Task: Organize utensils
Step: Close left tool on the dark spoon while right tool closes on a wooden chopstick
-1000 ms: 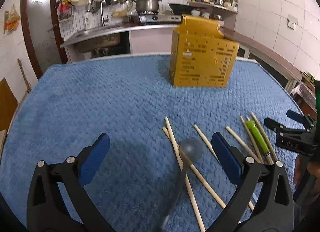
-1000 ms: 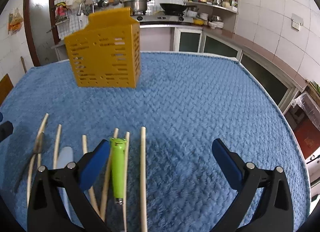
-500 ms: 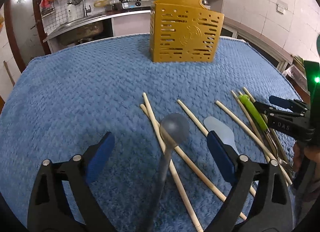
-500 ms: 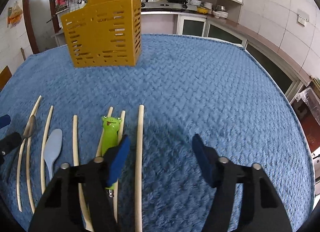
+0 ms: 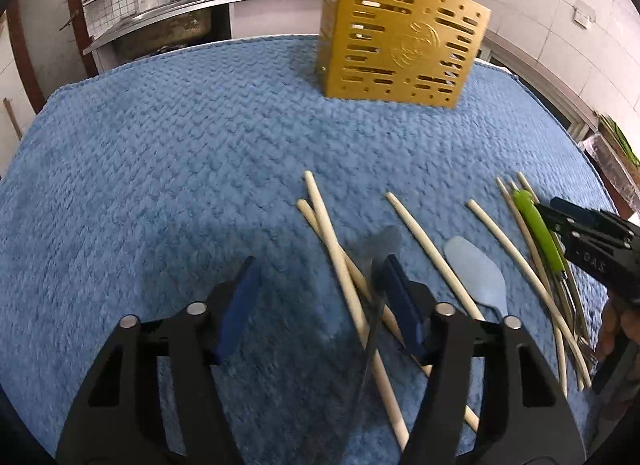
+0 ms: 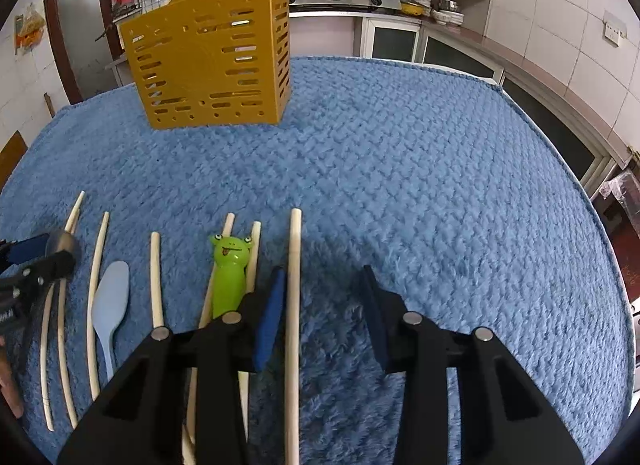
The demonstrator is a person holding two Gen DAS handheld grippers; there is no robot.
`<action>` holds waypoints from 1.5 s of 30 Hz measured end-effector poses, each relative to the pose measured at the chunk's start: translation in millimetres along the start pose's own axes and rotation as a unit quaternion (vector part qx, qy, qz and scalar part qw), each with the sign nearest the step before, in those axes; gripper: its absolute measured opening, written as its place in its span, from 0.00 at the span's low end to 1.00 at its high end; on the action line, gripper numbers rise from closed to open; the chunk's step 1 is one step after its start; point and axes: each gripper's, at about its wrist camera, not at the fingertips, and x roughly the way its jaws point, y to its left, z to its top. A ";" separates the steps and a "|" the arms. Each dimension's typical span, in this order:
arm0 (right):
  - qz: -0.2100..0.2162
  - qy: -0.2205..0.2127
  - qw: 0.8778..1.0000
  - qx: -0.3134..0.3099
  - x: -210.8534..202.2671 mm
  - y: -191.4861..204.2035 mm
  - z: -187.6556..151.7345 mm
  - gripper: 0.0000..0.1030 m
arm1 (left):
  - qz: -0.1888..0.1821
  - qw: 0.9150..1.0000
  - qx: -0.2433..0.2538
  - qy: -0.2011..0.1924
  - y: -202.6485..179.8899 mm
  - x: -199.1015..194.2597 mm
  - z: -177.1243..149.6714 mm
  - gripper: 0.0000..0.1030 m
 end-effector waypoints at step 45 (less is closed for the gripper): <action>0.064 0.093 0.994 -0.004 12.9 -3.4 26.5 0.06 | -0.046 0.998 -0.037 0.000 17.0 -5.6 14.1 0.04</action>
